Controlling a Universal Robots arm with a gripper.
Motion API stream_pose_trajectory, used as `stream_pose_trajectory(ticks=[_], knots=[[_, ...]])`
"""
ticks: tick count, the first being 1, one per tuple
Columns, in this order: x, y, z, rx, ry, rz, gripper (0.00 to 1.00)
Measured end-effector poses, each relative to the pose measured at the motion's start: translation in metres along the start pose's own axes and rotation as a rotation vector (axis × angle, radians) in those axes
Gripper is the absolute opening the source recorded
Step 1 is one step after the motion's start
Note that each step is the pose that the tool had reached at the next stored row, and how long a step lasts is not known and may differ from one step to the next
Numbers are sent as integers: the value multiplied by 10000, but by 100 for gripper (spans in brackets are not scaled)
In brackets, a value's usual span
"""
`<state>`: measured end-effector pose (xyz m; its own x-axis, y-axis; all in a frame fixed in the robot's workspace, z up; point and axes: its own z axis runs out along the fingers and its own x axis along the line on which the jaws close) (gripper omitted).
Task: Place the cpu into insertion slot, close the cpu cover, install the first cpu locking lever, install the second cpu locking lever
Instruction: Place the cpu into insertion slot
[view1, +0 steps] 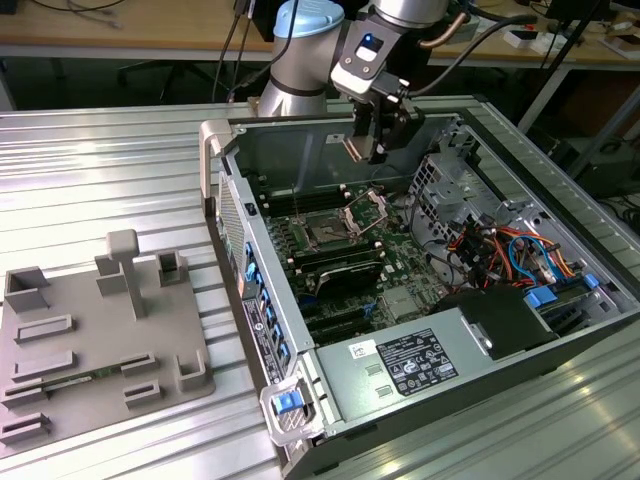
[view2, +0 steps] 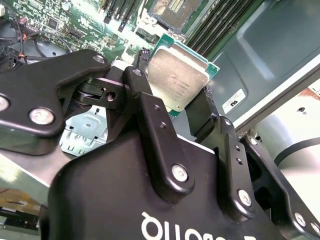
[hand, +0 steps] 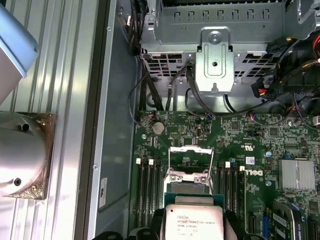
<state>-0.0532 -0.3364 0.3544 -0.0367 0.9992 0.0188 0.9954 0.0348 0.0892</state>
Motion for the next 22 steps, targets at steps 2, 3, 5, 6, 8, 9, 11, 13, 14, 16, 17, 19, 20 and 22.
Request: stream_pose_trajectory(ticks=[2, 3, 5, 6, 8, 9, 11, 13, 14, 16, 17, 19, 20, 22], knots=[[3, -6, 27, -3, -10, 115, 55], [3, -7, 38, -4, -9, 121, 55], [9, -11, 69, -4, -10, 129, 55], [10, -12, 80, -4, -10, 128, 55], [11, -15, 89, -3, -10, 130, 55], [10, -15, 89, -2, -11, 129, 55], [11, -15, 91, -3, -9, 130, 55], [11, -15, 92, -3, -9, 130, 55], [11, -15, 94, -3, -9, 130, 55], [10, -16, 104, -4, -8, 130, 55], [10, -17, 108, -3, -9, 129, 55], [10, -17, 116, -3, -9, 129, 55], [10, -18, 120, -3, -9, 129, 55], [10, -19, 128, -3, -9, 129, 55]])
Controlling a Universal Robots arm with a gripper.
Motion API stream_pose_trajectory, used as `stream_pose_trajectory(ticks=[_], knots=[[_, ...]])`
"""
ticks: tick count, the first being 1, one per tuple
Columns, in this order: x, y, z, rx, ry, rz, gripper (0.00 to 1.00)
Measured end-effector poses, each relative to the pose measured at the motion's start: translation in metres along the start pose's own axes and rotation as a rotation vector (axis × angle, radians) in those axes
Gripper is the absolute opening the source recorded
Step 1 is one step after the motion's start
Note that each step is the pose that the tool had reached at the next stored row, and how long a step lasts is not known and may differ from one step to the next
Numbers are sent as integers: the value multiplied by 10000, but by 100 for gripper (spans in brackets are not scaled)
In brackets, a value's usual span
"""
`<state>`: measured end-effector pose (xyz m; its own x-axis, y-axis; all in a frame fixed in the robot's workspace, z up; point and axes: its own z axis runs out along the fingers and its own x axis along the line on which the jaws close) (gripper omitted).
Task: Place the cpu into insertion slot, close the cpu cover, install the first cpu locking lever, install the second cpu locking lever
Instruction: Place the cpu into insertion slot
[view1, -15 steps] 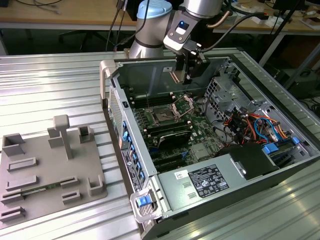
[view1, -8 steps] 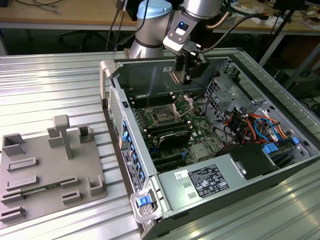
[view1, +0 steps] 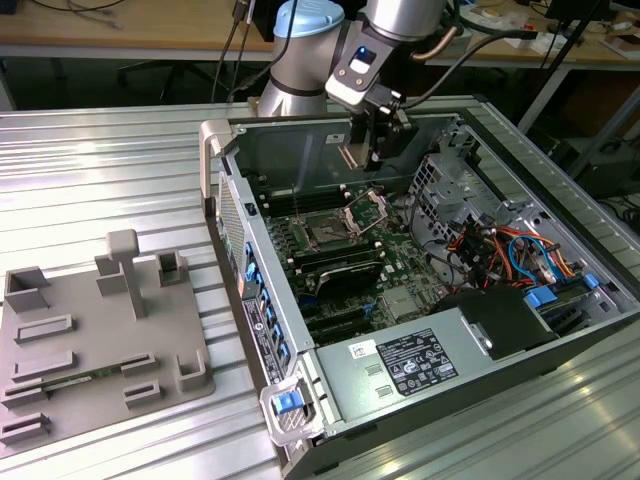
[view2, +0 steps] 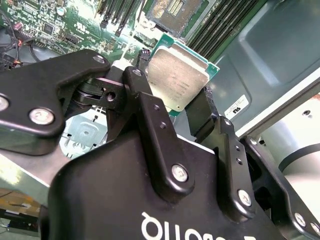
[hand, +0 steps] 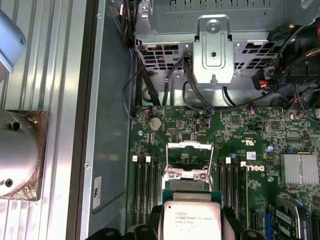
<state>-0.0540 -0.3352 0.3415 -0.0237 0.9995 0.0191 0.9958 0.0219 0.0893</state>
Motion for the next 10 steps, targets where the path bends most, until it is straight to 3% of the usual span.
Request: stream_pose_trajectory(ticks=[10], knots=[[0, -6, 41, 1, -1, 2, 55]])
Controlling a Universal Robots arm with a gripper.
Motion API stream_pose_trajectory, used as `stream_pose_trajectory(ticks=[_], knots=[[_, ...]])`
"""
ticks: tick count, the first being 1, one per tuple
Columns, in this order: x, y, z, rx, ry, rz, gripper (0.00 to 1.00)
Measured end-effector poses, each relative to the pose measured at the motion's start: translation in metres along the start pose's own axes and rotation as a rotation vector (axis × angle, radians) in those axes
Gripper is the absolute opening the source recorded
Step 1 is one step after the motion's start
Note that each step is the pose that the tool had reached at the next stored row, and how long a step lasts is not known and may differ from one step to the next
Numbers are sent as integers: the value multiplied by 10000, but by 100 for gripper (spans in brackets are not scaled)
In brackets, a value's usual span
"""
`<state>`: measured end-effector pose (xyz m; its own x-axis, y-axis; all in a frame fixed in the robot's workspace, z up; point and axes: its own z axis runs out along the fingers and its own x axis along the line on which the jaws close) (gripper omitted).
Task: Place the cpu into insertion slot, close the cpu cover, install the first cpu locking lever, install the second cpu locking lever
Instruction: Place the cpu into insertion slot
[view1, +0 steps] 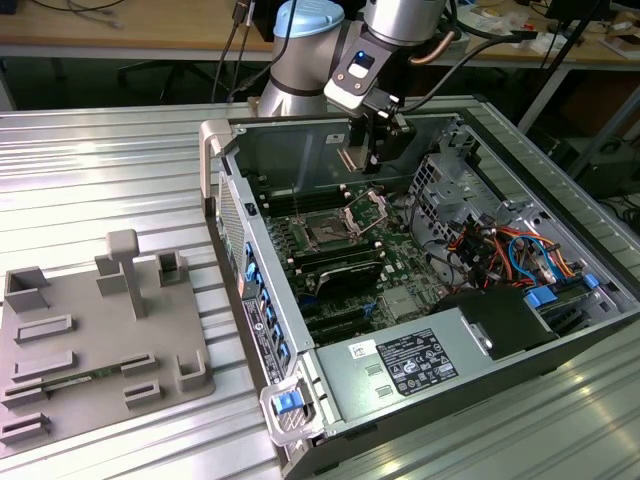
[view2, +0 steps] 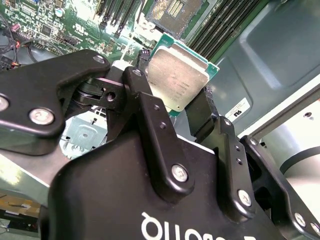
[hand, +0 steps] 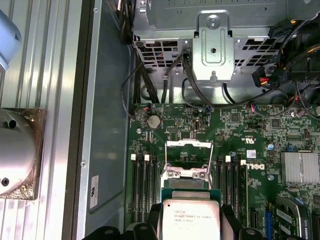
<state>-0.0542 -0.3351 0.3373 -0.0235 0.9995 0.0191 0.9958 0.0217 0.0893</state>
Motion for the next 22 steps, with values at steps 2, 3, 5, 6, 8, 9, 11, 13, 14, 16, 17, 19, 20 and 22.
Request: stream_pose_trajectory(ticks=[2, 3, 5, 6, 8, 9, 11, 13, 14, 16, 17, 19, 20, 22], knots=[[0, 0, 0, 0, 0, 0, 55], [0, 0, 0, 0, 0, 0, 55], [0, 0, 1, 0, 0, 0, 55], [0, 0, 1, 0, 0, 0, 55], [0, 0, 1, 0, 0, 0, 55], [1, 0, 4, -2, 2, -1, 55], [21, -3, 37, 0, -3, 0, 55], [51, -8, 94, 7, -7, -1, 55], [70, -16, 126, 10, -7, 0, 55], [77, -32, 170, 26, -10, 26, 55], [80, -41, 187, 33, -17, 47, 55], [82, -65, 230, 38, -23, 93, 55], [82, -89, 246, 41, -24, 93, 55], [83, -168, 295, 43, -24, 95, 55]])
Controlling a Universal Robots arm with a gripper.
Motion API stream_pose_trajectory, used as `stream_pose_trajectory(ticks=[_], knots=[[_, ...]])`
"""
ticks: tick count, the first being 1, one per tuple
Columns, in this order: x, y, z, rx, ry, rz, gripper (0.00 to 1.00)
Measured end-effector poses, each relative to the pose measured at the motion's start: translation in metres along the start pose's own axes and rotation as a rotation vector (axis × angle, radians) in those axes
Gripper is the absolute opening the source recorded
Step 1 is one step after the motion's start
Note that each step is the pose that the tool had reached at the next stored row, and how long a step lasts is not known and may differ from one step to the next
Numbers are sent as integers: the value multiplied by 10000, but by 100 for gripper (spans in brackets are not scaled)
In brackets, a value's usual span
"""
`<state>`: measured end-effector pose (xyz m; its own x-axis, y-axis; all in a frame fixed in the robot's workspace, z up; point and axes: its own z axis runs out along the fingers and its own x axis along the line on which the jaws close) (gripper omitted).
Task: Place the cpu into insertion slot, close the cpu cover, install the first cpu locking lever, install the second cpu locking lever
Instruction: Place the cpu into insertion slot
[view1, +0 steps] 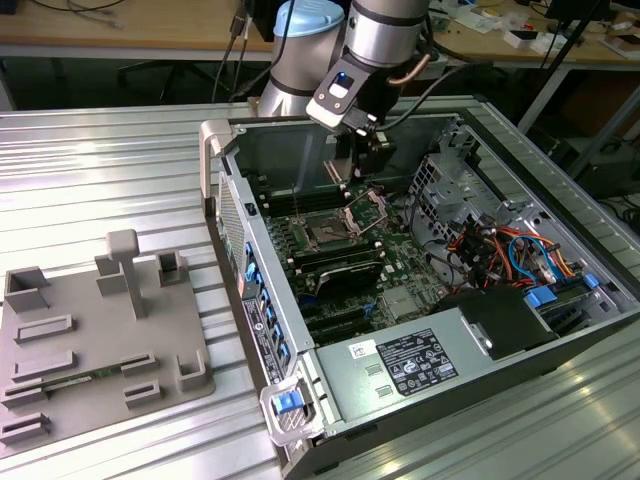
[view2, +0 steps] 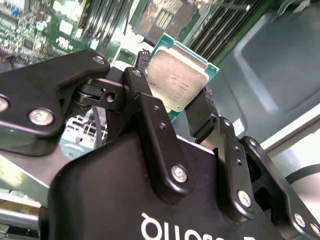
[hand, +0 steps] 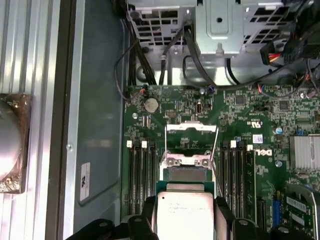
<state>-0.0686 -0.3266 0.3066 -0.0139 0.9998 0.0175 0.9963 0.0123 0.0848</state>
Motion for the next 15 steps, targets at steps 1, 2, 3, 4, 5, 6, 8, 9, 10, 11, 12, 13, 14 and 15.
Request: stream_pose_trajectory(ticks=[1, 2, 3, 4, 5, 6, 8, 9, 10, 11, 12, 13, 14, 15], knots=[[0, -8, 18, 1, 0, 0, 55], [-1, -12, 54, 2, 1, -1, 55], [-1, -14, 80, 2, 2, -1, 55], [-1, -15, 98, 2, 2, -1, 55], [-2, -18, 133, 2, 2, -1, 55], [-2, -20, 151, 2, 2, -1, 55], [-3, -23, 193, 3, 0, 0, 55], [-4, -24, 210, 3, 0, 0, 55], [-4, -26, 244, 2, 1, 0, 55], [-4, -27, 263, 1, 2, 0, 55], [-5, -27, 282, 2, 1, -1, 55], [-5, -29, 304, 2, 2, 0, 55], [-5, -31, 321, 2, 1, 0, 55], [-6, -31, 332, 2, 1, -1, 55]])
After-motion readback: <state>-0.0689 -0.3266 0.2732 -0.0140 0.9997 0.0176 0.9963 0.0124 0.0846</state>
